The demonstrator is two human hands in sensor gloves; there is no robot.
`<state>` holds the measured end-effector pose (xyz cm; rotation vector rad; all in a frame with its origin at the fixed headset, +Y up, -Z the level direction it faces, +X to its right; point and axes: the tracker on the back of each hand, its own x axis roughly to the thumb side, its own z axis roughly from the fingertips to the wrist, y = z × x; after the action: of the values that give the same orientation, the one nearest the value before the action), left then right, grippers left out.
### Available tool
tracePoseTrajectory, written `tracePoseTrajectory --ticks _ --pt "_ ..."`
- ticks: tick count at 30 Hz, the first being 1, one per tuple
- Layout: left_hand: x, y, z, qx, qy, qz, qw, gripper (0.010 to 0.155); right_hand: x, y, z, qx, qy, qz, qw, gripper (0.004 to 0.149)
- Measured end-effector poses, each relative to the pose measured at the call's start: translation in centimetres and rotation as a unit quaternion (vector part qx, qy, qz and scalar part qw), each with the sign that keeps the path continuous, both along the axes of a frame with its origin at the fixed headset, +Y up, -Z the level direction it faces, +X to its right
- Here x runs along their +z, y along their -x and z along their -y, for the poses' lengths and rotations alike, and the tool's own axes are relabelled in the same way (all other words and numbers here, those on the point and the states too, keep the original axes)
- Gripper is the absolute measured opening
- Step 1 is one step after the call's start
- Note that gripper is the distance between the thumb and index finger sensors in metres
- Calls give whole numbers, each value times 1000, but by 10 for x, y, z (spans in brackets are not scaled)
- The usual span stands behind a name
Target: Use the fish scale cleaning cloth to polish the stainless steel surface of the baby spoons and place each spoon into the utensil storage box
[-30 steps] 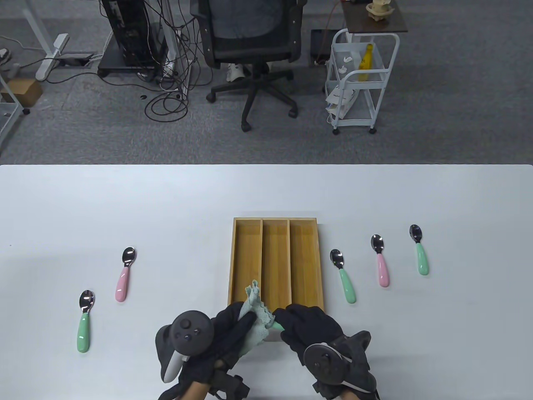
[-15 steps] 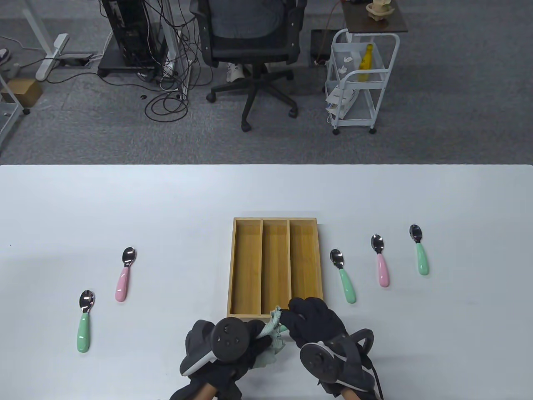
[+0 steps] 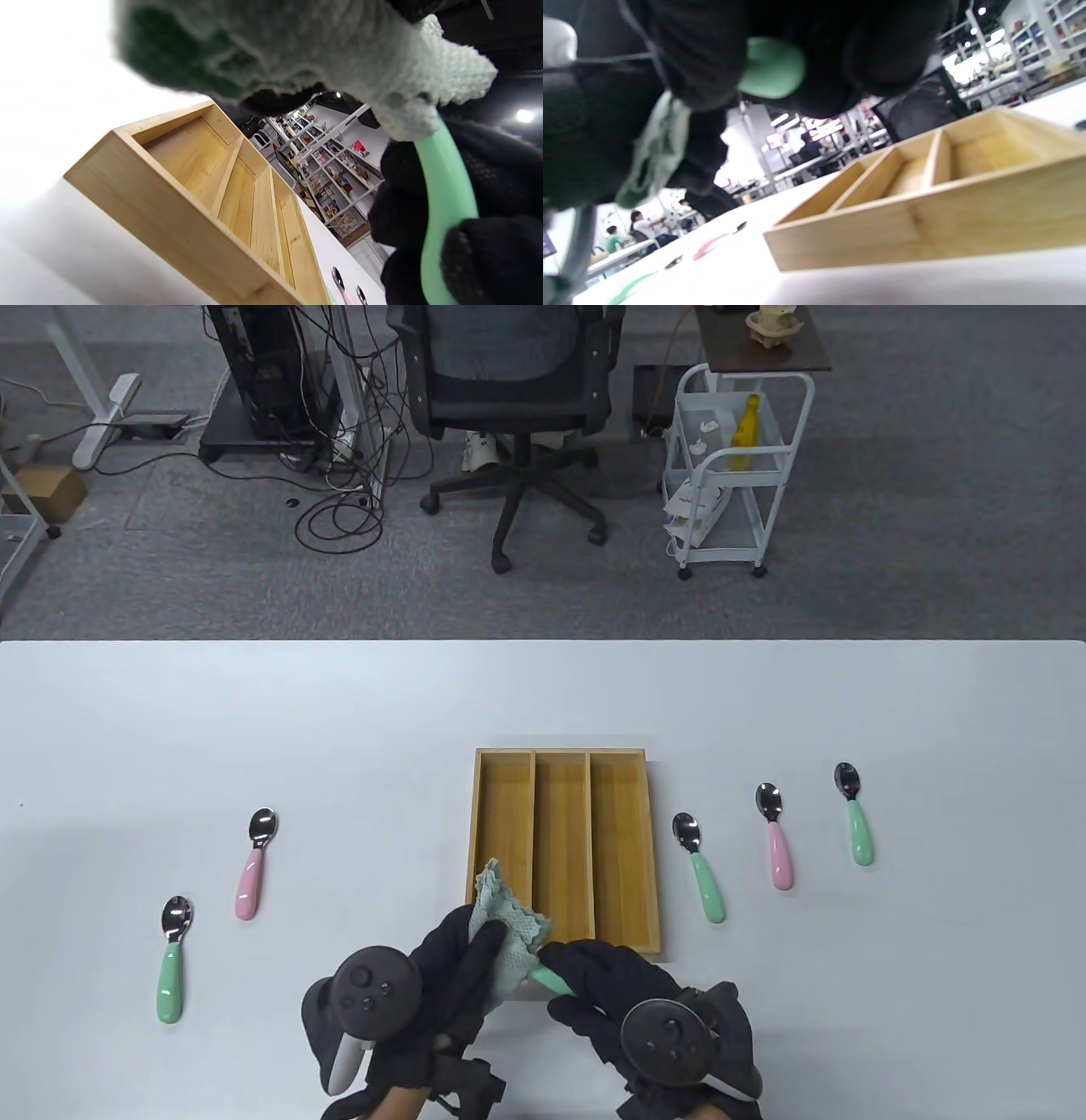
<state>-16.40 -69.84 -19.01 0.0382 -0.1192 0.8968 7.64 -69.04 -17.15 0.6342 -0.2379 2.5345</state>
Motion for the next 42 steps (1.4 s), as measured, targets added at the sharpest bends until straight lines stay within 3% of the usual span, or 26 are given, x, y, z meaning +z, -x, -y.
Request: tracePoseTrajectory --ticks 8,20,25,31,42 --pt "-7 -14 8 -43 39 77 995 48 -4 -10 -3 83 -51 47 994 50" --pt "-7 -45 19 -183 75 201 959 51 -2 -5 -2 135 -79 49 987 47" --pt "-6 -41 17 -177 63 163 969 51 -5 -8 0 119 -66 58 989 48" --pt "-6 -25 9 -102 43 87 990 51 -6 -9 0 100 -65 69 990 48" --pt "0 -9 3 -51 -6 19 998 49 -3 -5 2 62 -53 52 995 50"
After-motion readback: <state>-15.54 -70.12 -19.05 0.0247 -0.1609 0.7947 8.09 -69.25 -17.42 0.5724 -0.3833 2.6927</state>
